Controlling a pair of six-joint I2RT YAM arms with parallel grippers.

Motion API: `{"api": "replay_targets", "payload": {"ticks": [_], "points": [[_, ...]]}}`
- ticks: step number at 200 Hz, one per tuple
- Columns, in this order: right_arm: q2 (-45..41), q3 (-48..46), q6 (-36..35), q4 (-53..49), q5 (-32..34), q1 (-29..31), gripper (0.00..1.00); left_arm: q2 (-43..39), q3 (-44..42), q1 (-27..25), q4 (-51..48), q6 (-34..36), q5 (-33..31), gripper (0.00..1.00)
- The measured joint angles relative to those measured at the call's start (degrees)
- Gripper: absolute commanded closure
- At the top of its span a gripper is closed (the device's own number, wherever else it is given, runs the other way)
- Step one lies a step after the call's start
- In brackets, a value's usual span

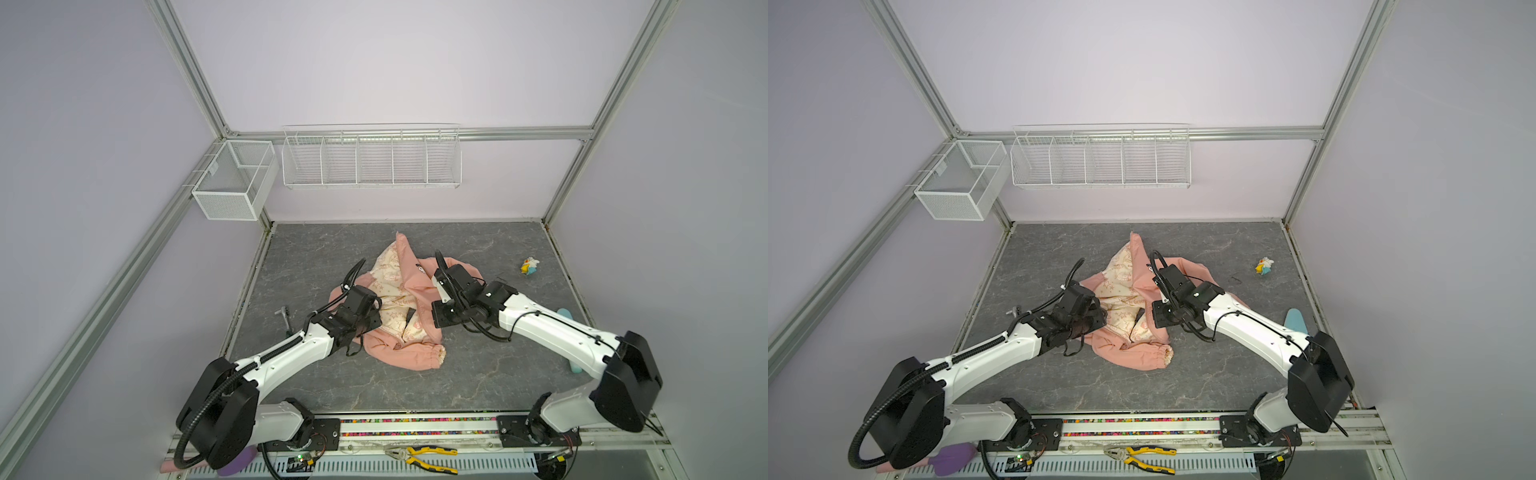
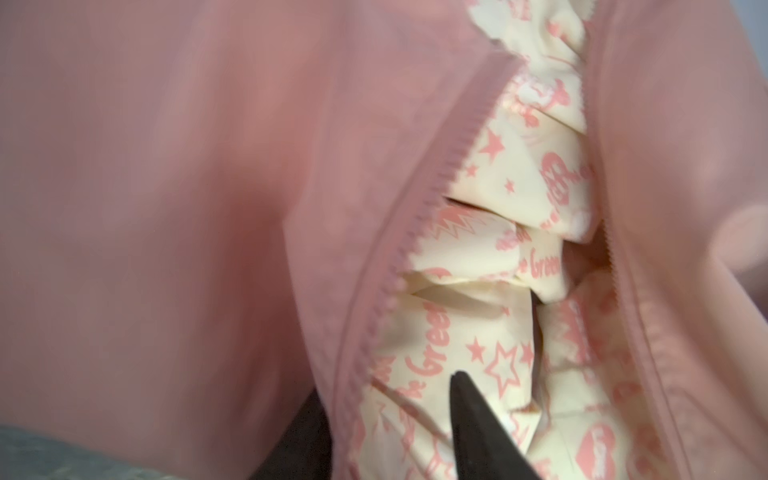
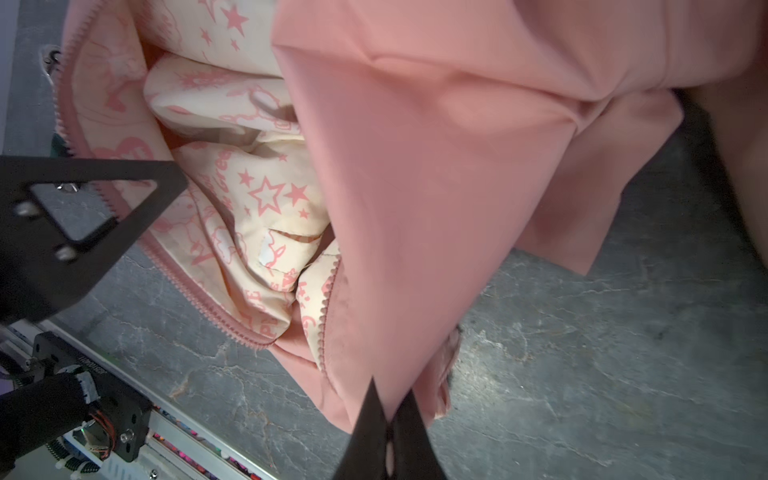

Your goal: Zip up the jacket

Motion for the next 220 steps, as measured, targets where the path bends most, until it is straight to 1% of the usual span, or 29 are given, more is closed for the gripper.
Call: {"api": "replay_targets", "payload": {"ticks": [13,16,19,64,83,115,142,169,187,220], "points": [[-2.36,0.63,-0.22,-1.77,1.09,-0.26,0.93,1.62,1.01,0.17,-0.20,0.68,-0.28,0.95],[-2.95,0.72,-0.33,-2.16,1.38,-0.44,0.93,1.79,1.11,0.26,-0.09,0.11,-0.55,0.98],[-3.48,0.81,-0.39,-2.56,1.57,-0.57,0.93,1.97,1.25,0.35,-0.15,1.01,-0.39,1.00],[-10.05,2.95,-2.14,-10.93,4.79,-4.92,0.93,2.43,1.64,2.54,-0.22,1.68,-0.72,1.00],[-11.69,5.51,-3.30,-15.61,6.78,-5.99,0.93,2.12,1.92,3.02,-0.74,2.25,-0.76,1.00],[-10.56,10.95,-4.74,-22.60,11.43,-6.01,0.93,0.35,3.65,3.21,-2.16,3.50,-1.01,1.00],[-6.97,11.74,-5.57,-25.07,12.96,-5.55,0.93,-2.14,4.76,3.91,-3.08,4.59,-1.14,1.00],[-2.51,10.21,-6.43,-23.26,10.93,-3.50,0.93,-3.43,6.58,4.83,-4.81,5.92,-1.16,1.00],[0.20,8.85,-6.86,-20.09,6.99,-2.47,0.92,-3.96,8.44,5.25,-6.32,6.95,-1.05,1.00],[6.27,6.86,-7.23,-11.91,-0.70,-2.01,0.83,-4.83,13.00,5.60,-8.70,8.85,-0.68,1.00]]}}
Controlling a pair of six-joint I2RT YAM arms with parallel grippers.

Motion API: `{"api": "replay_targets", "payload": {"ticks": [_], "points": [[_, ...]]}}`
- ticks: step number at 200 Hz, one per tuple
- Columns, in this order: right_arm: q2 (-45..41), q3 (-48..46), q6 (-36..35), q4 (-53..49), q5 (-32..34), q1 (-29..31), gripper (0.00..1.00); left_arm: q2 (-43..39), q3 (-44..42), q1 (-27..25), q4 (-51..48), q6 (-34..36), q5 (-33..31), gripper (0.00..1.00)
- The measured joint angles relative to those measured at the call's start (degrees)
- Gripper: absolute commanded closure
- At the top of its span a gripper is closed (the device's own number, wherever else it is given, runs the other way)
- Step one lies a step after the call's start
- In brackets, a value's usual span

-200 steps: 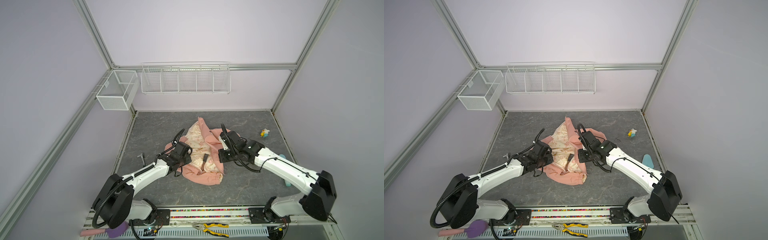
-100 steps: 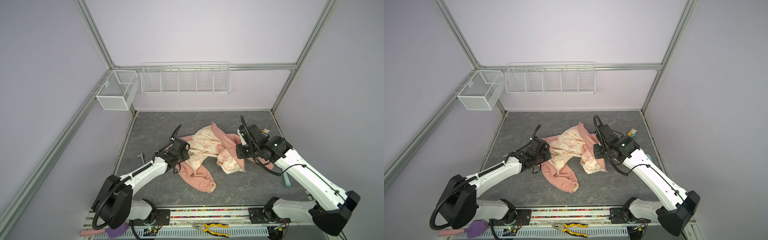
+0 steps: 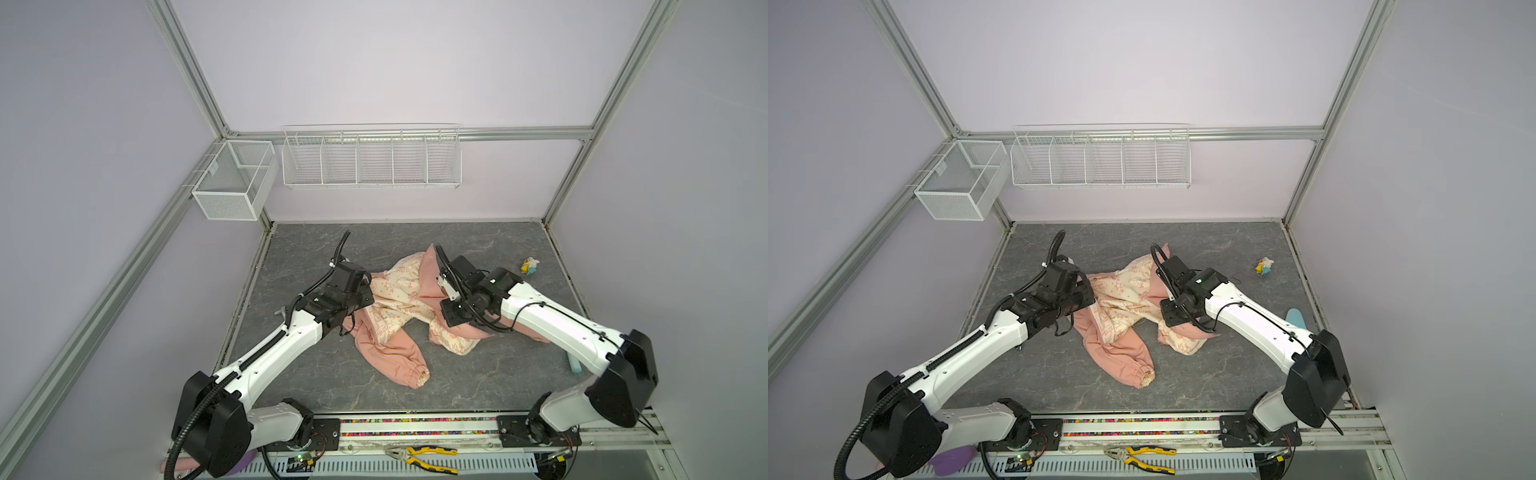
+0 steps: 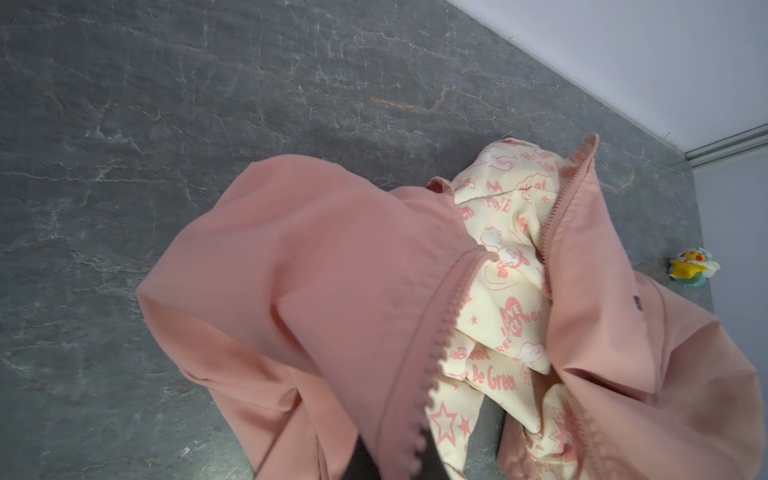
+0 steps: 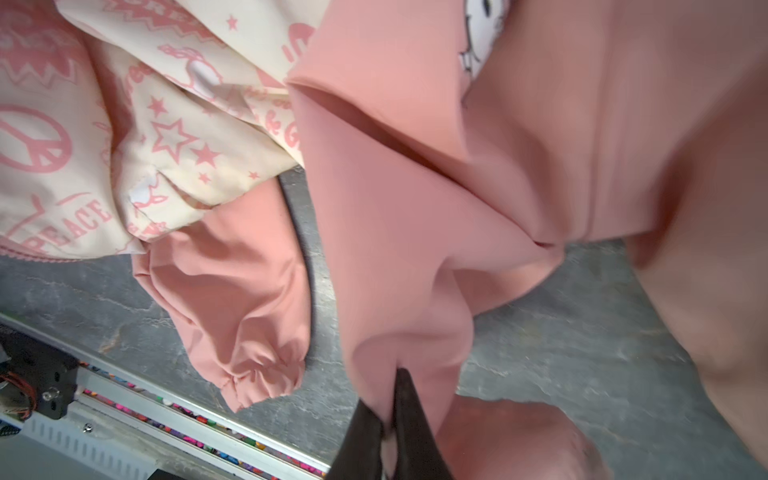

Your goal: Zip up the jacket

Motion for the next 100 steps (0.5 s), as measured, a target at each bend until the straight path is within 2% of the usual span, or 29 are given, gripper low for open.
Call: {"api": "replay_targets", "payload": {"ticks": [25,49,65,82,100], "points": [[5.09,-0.61,0.37,4.55,-3.76,0.00,0.68,-0.04,4.02,0.02,-1.49,1.44,0.48,1.00],[6.73,-0.92,0.37,6.95,-5.70,0.00,0.43,0.00,7.15,0.02,-2.82,2.67,1.25,1.00],[6.29,-0.92,1.03,8.26,-6.01,0.11,0.32,0.20,9.42,0.26,-3.65,3.41,1.75,1.00],[5.29,-1.03,1.31,9.60,-5.97,0.24,0.26,0.87,11.85,0.68,-4.24,4.00,2.64,1.00],[2.71,-1.73,1.73,11.54,-5.68,0.61,0.25,2.16,14.49,0.83,-4.55,4.26,3.45,1.00]]}}
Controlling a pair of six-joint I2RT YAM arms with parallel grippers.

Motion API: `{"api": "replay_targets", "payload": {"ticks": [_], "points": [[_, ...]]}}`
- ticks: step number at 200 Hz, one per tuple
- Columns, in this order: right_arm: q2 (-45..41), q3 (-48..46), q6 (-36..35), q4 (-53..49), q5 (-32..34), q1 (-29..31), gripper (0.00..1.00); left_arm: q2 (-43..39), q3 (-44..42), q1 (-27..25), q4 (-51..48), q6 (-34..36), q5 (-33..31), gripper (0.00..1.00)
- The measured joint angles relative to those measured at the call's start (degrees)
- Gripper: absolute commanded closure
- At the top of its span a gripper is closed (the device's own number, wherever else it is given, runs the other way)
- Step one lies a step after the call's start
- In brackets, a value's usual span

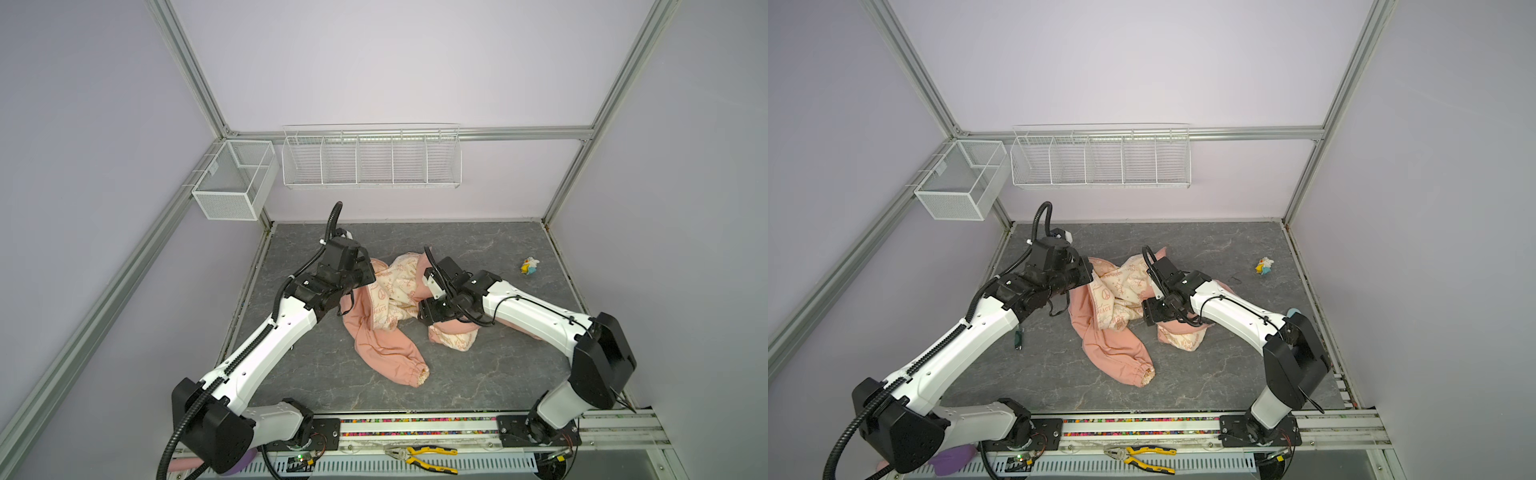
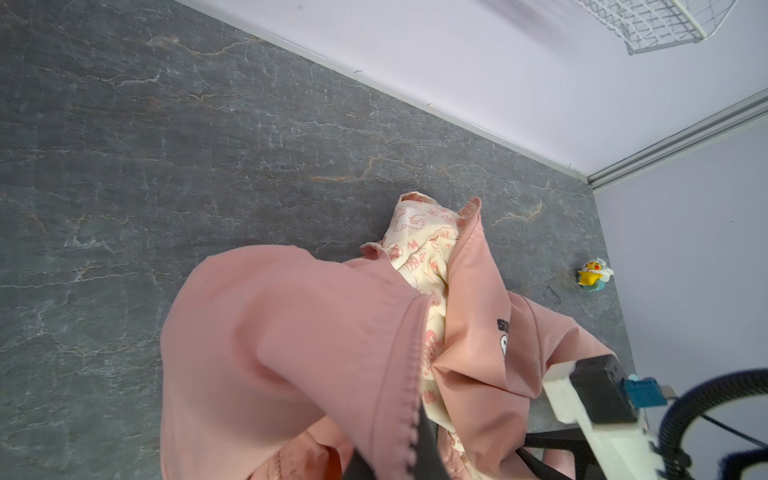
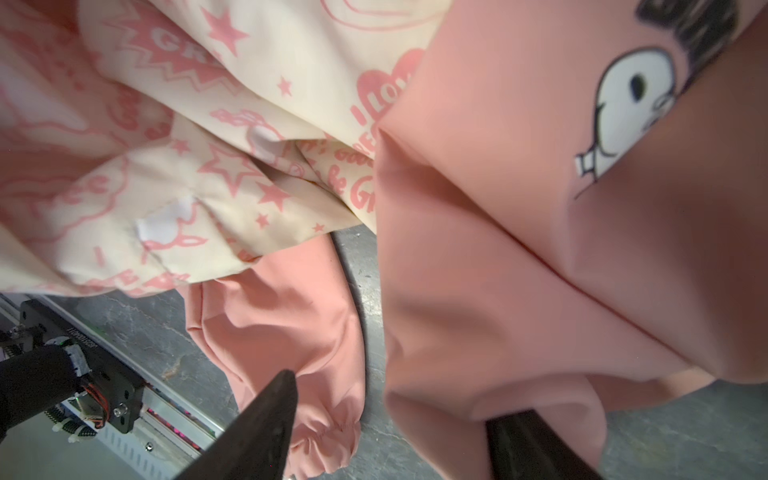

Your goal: Zip up the jacket

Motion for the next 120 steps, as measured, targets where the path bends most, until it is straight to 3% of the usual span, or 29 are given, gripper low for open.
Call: {"api": "replay_targets", "payload": {"ticks": [57,120], "points": [[-8.92,-2.67,1.29,10.93,1.44,6.95,0.36,5.01,7.93,0.04,0.04,0.33,3.43,1.00],[-1.68,-2.14,6.60,22.21,3.17,13.49,0.16,7.80,8.74,0.04,2.23,-0.85,7.21,1.00]]}}
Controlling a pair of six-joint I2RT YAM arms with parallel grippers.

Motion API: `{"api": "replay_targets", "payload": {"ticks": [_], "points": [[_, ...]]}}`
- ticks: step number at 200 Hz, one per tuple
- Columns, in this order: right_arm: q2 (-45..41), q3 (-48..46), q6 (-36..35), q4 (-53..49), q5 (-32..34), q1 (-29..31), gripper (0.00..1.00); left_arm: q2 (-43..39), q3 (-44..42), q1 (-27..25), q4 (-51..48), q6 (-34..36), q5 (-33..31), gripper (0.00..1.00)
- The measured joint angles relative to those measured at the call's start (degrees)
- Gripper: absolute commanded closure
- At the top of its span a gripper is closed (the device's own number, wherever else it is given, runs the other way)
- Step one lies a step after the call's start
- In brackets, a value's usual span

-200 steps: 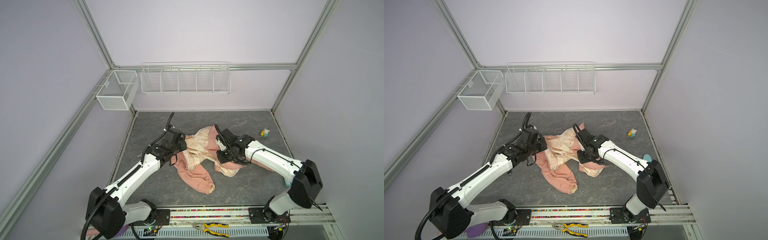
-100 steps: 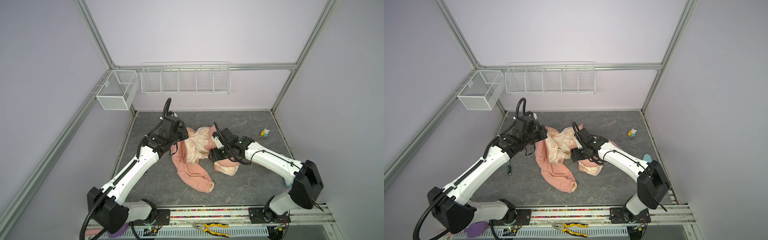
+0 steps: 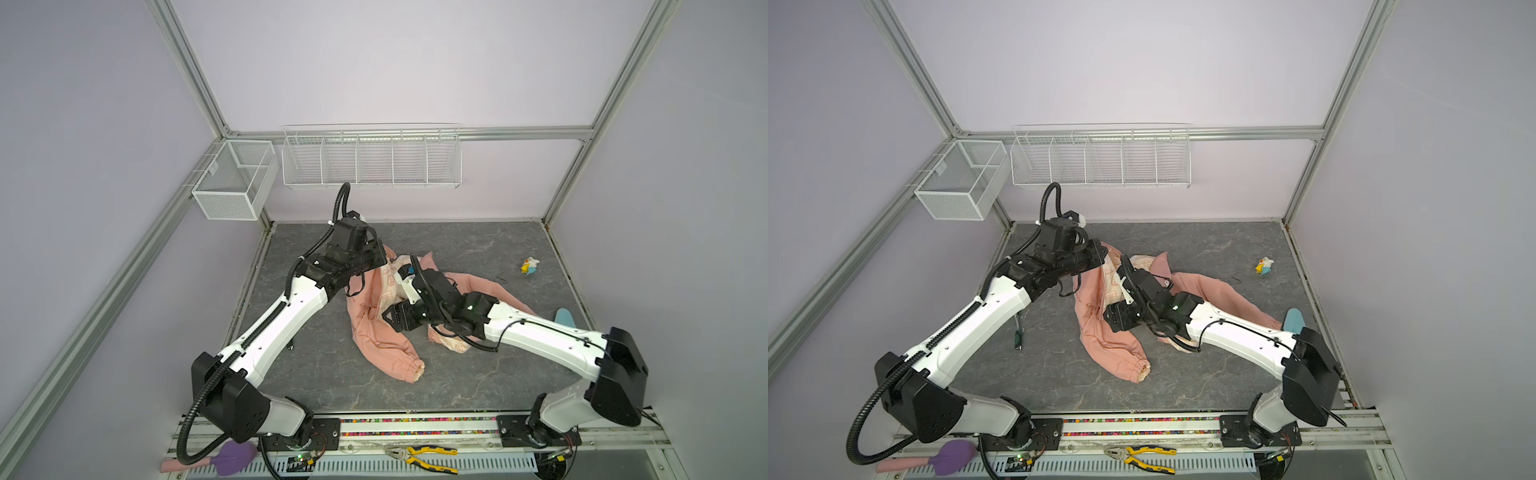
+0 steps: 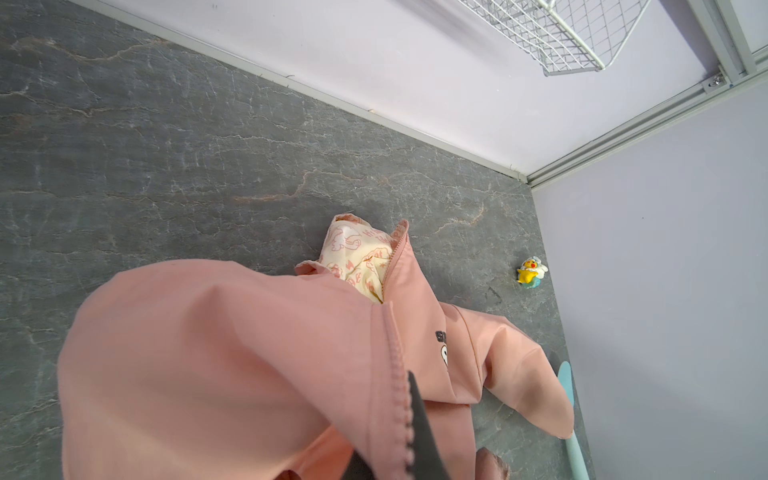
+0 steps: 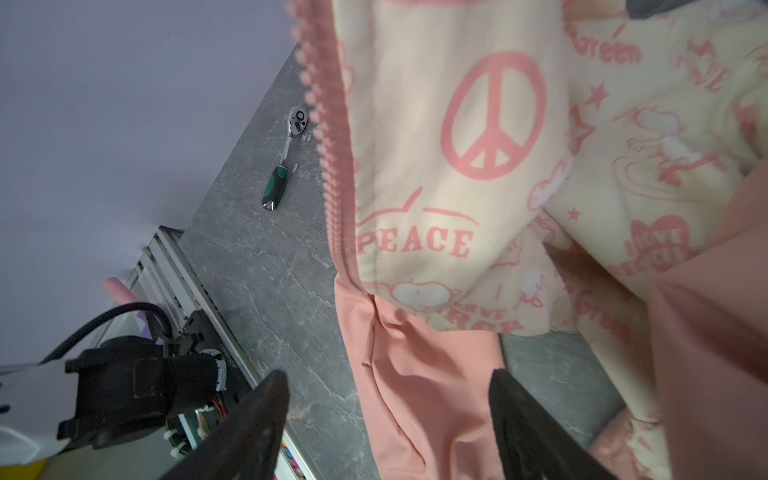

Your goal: Zip up the jacket

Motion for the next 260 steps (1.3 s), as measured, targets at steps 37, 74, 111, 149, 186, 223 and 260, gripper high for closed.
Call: {"api": "replay_targets", "payload": {"ticks": [37,74,111,149,186,223,260], "points": [[6.60,2.60,4.33,3.04,1.99,1.11,0.13,0.00,0.00,0.00,0.52,-0.70,0.90,1.00],[8.39,3.91,9.33,4.09,7.39,1.14,0.37,-0.20,-0.02,0.00,0.90,-1.11,1.05,1.00],[8.39,4.02,12.04,3.96,10.36,0.20,0.71,-1.20,-0.52,0.00,0.92,-1.22,0.76,1.00],[7.21,4.00,10.84,2.25,10.47,-0.13,0.87,-1.25,-0.57,0.00,0.87,-0.76,-0.44,0.83],[2.58,3.96,7.23,-2.05,7.13,-0.70,0.91,-1.29,-0.61,0.39,0.68,0.09,-3.02,0.45],[0.04,4.09,2.27,-7.23,0.42,-3.89,0.93,-4.87,-4.33,1.40,-0.37,0.81,-5.75,0.37],[-0.50,4.11,-1.70,-11.67,-6.43,-8.11,0.92,-12.68,-12.76,1.77,-3.06,0.22,-8.33,0.35]]}}
